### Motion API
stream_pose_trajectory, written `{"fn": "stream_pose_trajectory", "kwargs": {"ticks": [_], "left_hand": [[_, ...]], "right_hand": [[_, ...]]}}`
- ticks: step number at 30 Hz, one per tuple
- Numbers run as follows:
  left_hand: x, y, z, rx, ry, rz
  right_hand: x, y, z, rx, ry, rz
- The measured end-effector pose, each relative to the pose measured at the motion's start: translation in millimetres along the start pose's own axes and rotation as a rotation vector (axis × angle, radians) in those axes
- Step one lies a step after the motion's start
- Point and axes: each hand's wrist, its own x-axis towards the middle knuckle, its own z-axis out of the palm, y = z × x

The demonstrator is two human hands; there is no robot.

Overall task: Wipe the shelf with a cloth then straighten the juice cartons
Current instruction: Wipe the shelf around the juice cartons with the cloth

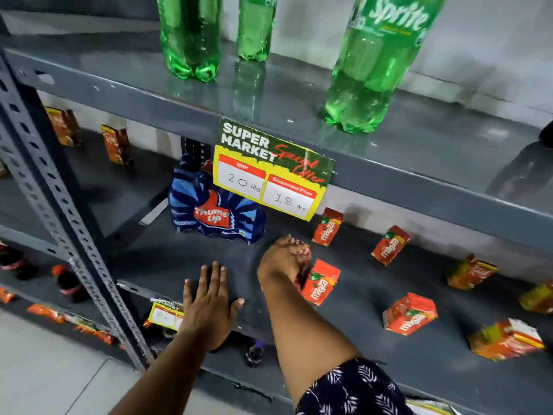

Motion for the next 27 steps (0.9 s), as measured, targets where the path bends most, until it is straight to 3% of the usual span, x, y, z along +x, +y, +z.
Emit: {"fn": "stream_pose_trajectory", "kwargs": {"ticks": [6, 15, 19, 21, 25, 27], "left_hand": [[-1.1, -1.7, 0.3, -0.002, -0.007, 0.014], [-7.4, -1.6, -4.7, -0.01, 0.001, 0.077], [-20.3, -3.2, 0.1, -0.052, 0.09, 0.12], [-39.5, -1.9, 5.4, -0.058, 0.06, 0.119], [-74.3, 2.5, 9.8, 0.013, 0.096, 0.24], [-72.3, 9.6, -0.7, 0.052, 0.16, 0.292]], "right_hand": [[-31.6, 14.3, 23.6, 0.078, 0.154, -0.078], [-118.9, 75.0, 11.5, 0.145, -0.011, -0.446], [-153.0, 113.1, -8.6, 0.179, -0.024, -0.478], [-162.3, 130.9, -19.7, 0.191, -0.043, -0.492], [-168.0, 161.4, -50.2, 0.278, -0.149, -0.493], [-157.8, 169.0, -61.4, 0.328, -0.074, -0.511]]}}
